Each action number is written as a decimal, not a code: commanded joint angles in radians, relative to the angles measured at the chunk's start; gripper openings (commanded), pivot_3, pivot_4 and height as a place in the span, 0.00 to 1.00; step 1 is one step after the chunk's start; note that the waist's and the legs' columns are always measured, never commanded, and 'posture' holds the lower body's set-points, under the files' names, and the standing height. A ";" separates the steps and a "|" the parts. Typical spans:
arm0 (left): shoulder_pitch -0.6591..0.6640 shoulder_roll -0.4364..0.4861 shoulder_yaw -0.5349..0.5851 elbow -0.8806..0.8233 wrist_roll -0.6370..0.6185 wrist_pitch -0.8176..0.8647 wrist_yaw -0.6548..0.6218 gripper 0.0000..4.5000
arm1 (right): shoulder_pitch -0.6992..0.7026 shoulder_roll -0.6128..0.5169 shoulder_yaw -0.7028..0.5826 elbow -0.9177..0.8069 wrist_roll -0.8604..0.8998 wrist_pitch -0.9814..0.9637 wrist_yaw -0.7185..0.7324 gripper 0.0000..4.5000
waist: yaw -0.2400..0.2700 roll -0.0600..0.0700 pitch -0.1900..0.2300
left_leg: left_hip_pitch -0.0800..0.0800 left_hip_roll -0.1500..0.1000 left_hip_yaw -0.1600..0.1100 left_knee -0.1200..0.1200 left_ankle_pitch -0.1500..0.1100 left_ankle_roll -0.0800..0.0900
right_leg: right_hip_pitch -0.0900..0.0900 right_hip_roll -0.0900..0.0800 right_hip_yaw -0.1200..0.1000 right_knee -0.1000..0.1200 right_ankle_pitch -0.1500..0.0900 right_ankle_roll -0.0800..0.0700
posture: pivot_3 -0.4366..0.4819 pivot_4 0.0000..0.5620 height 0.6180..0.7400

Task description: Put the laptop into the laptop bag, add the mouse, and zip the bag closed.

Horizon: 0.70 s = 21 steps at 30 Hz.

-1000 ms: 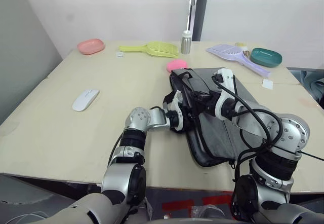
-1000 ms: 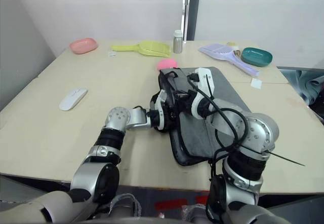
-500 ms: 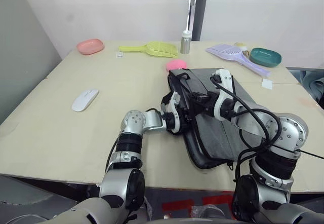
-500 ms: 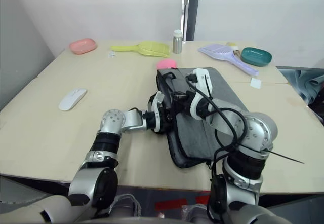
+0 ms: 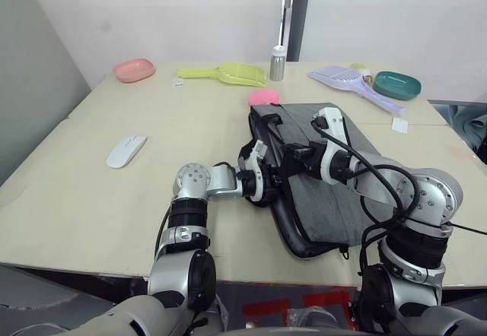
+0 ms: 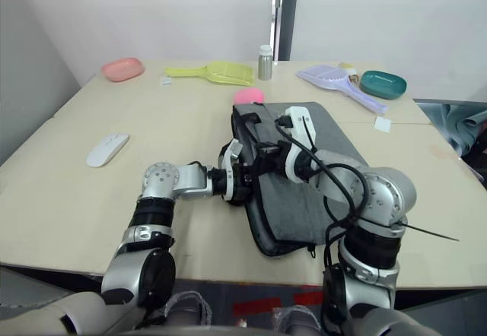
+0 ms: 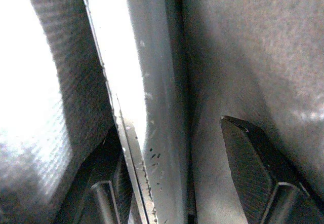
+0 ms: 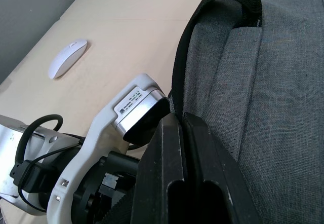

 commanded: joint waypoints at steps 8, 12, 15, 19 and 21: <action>0.005 -0.041 -0.020 -0.039 -0.028 -0.022 -0.065 0.27 | -0.040 0.002 -0.060 -0.020 -0.026 0.000 0.011 0.00 | 0.003 0.000 0.000 | 0.000 0.000 0.000 0.000 0.000 0.000 | 0.000 0.000 0.000 0.000 0.000 0.000 | 0.48 0.27 1.00; -0.002 -0.051 -0.030 -0.021 -0.017 -0.044 -0.064 0.21 | -0.040 0.007 -0.062 -0.024 -0.035 0.004 0.012 0.00 | 0.006 0.000 0.000 | 0.000 0.000 0.000 0.000 0.000 0.000 | 0.000 0.000 0.000 0.000 0.000 0.000 | 0.48 0.27 1.00; -0.004 -0.049 -0.031 -0.014 -0.016 -0.058 -0.068 0.21 | -0.041 0.009 -0.062 -0.026 -0.043 0.007 0.017 0.00 | 0.006 0.000 0.000 | 0.000 0.000 0.000 0.000 0.000 0.000 | 0.000 0.000 0.000 0.000 0.000 0.000 | 0.48 0.27 1.00; -0.005 -0.021 -0.021 -0.021 -0.025 -0.049 -0.074 0.21 | -0.036 0.001 -0.062 -0.024 -0.057 0.000 0.021 0.00 | 0.006 0.000 0.000 | 0.000 0.000 0.000 0.000 0.000 0.000 | 0.000 0.000 0.000 0.000 0.000 0.000 | 0.48 0.27 1.00; -0.005 -0.004 -0.012 -0.030 -0.031 -0.039 -0.076 0.21 | -0.034 -0.003 -0.062 -0.021 -0.065 -0.004 0.024 0.00 | 0.006 0.000 0.000 | 0.000 0.000 0.000 0.000 0.000 0.000 | 0.000 0.000 0.000 0.000 0.000 0.000 | 0.48 0.27 1.00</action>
